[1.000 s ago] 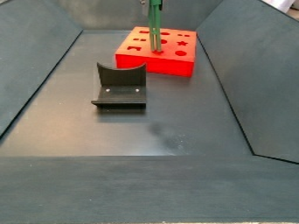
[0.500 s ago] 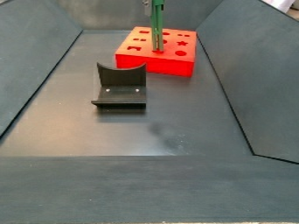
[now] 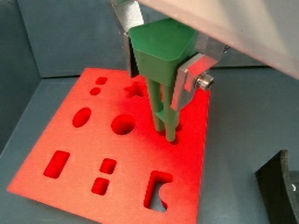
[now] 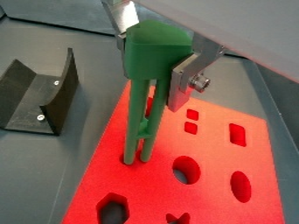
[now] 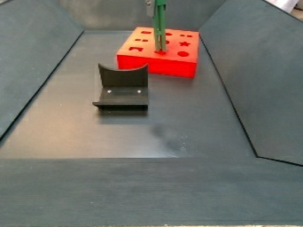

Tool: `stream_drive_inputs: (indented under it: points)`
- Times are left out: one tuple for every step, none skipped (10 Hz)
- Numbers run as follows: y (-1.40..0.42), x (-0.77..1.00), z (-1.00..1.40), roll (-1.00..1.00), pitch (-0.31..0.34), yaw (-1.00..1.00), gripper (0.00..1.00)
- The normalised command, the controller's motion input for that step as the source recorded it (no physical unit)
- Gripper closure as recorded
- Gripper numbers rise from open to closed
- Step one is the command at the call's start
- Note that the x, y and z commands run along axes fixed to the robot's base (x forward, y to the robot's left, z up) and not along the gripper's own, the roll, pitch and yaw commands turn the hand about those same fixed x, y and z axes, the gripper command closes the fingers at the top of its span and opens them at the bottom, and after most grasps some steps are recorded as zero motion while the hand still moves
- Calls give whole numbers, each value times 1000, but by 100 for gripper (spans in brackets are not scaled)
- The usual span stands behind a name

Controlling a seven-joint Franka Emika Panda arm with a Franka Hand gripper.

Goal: Pick up the 3 prong object. Move up. Place the 3 prong object on the fixture. Regrasp the 3 prong object. Move to above the board. Insert the 3 prong object.
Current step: Insert the 3 prong object.

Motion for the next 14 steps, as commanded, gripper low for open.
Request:
stream_drive_inputs:
  points:
    - [111,0,34,-50,-7,0,100]
    - [34,0,49,-43,0,-3,100]
    - [6,0,37,-39,-6,0,100]
    - [0,0,0,-14,-24,0,100]
    - [-43,0,-40,-3,-50,0,100]
    - [-69,0,-66,-20,-96,0,100]
    - [-57,0,-74,0,-83,0,100]
    - [-51,0,-100,0,-71,0,100]
    - [-17,0,-106,0,-60,0,100]
    - [0,17,-66,0,-30,6,100]
    - [0,51,-69,0,-27,14,100]
    - [0,151,-23,0,-4,3,100]
    - [0,203,-34,0,-19,0,100]
    - [0,209,-20,-4,-37,0,100]
